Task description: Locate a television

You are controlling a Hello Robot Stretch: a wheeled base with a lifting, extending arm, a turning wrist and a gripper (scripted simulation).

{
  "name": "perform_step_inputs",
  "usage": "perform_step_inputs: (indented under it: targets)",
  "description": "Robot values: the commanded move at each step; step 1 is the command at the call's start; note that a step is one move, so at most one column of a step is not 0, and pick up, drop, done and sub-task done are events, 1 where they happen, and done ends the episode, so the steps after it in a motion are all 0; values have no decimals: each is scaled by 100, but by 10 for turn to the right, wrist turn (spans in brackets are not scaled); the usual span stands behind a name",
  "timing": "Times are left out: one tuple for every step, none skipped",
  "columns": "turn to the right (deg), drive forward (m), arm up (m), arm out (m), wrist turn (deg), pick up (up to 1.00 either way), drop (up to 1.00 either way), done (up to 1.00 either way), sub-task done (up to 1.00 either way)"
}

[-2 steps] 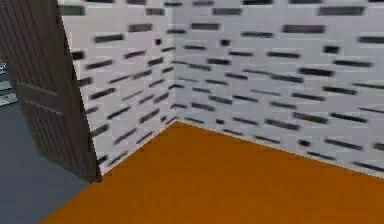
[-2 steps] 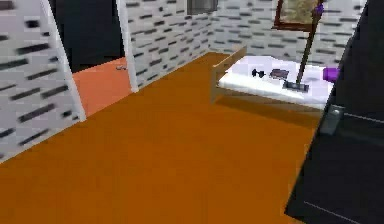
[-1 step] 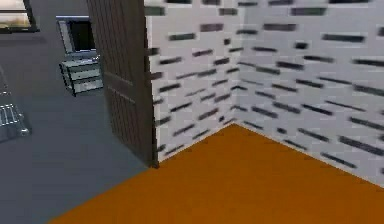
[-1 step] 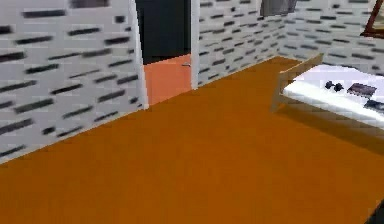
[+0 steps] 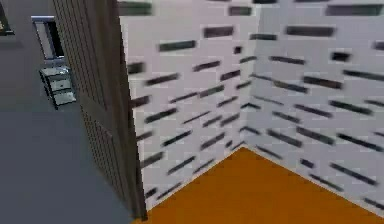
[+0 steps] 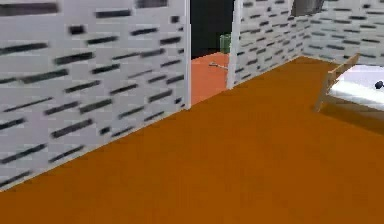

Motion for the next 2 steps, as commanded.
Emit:
perform_step_inputs:
  targets:
    - [-420, 0, 0, 0, 0, 0, 0, 0, 0]
    - [0, 100, 0, 0, 0, 0, 0, 0, 0]
